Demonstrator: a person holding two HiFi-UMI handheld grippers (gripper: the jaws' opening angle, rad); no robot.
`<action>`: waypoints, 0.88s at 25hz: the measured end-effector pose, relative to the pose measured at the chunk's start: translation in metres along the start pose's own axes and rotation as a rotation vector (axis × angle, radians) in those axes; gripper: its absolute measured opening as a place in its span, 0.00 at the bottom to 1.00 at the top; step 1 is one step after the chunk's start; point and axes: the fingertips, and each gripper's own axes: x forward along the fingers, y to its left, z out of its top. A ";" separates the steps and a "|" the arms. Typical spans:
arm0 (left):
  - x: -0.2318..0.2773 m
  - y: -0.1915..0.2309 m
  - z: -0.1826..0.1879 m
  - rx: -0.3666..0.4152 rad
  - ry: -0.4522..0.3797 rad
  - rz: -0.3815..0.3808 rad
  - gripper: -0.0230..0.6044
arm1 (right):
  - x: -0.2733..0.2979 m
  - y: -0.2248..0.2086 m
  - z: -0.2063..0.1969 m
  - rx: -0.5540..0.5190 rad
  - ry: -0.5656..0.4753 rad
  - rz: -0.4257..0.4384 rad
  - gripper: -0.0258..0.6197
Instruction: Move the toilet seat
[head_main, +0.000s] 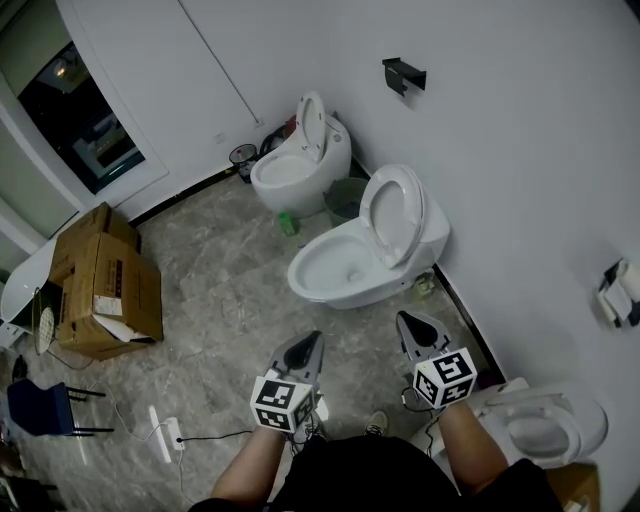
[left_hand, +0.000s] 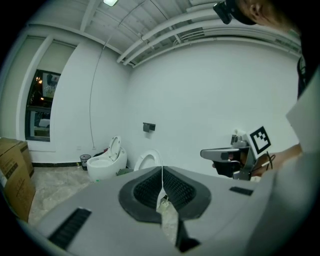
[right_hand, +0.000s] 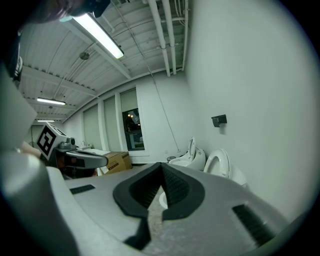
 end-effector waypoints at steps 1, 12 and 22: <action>-0.003 0.004 0.002 0.003 -0.007 -0.005 0.05 | 0.000 0.005 0.002 -0.003 -0.003 -0.006 0.05; -0.022 0.040 0.011 0.013 -0.044 -0.081 0.05 | 0.002 0.046 0.014 -0.008 -0.014 -0.092 0.05; -0.032 0.050 0.009 -0.017 -0.015 -0.129 0.05 | 0.010 0.066 0.011 -0.017 0.006 -0.121 0.05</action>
